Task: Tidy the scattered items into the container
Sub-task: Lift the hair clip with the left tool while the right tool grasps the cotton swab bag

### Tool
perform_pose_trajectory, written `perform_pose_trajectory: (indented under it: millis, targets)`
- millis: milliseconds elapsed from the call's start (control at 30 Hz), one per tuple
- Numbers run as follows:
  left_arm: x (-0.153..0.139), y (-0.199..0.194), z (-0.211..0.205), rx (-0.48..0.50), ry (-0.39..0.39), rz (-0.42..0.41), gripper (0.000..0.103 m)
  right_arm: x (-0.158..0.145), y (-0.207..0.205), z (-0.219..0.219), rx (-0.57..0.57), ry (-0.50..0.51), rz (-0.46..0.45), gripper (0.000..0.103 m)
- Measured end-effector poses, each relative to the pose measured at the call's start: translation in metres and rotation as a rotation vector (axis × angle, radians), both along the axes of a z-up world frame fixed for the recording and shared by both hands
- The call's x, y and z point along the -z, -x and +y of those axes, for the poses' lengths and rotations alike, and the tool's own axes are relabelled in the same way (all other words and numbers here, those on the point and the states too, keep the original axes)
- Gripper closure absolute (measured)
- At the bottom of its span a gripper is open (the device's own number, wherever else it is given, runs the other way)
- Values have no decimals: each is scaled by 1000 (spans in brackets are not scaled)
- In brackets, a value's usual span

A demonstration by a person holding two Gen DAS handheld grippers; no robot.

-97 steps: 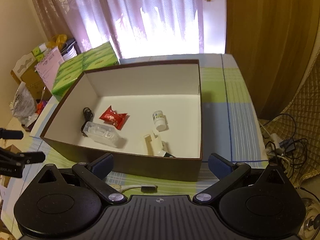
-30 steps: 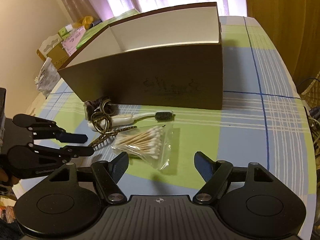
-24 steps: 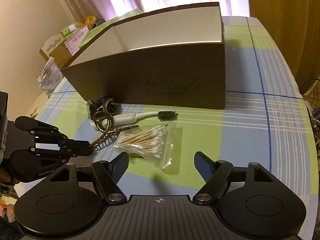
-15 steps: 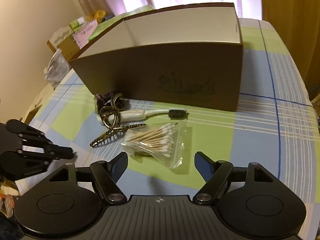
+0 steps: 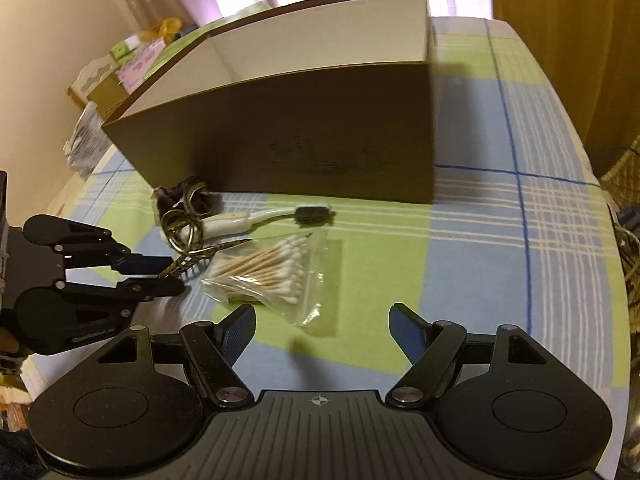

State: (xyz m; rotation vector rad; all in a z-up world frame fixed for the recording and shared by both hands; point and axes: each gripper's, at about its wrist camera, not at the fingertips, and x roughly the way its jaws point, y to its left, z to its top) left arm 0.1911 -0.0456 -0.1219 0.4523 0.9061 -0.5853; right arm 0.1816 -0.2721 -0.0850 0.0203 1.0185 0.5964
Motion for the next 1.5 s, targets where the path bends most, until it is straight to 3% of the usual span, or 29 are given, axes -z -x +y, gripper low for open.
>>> perform_pose_trajectory:
  millis: [200, 433, 600, 833, 967, 1033, 1100, 1233, 1300, 1333, 1500]
  targets:
    - [-2, 17, 12, 26, -24, -8, 100, -5, 3, -2, -50, -28, -20, 23]
    - [-7, 40, 59, -102, -23, 50, 100, -8, 0, 27, -282, 38, -115, 23]
    - [-10, 39, 88, -234, 20, 86, 99, -2, -5, 53, -474, 114, -207, 23]
    - [-12, 38, 97, -309, 43, 92, 86, 19, -12, 79, -643, 183, -244, 24]
    - [-13, 37, 95, -317, 57, 76, 76, 27, -14, 82, -615, 200, -212, 24]
    - [-13, 33, 93, -318, 60, 72, 76, 27, -13, 80, -573, 201, -198, 53]
    - [-12, 30, 91, -321, 64, 67, 76, 23, -13, 77, -510, 212, -179, 62]
    - [-8, 25, 87, -314, 68, 77, 78, 19, -7, 71, -420, 214, -137, 62]
    - [-5, 25, 84, -302, 59, 78, 96, 17, -3, 67, -378, 202, -115, 62]
    - [-4, 25, 83, -295, 54, 74, 99, 16, -2, 64, -357, 190, -103, 62]
    - [-11, 27, 82, -277, 58, 43, 100, 10, 0, 47, -244, 107, -32, 70]
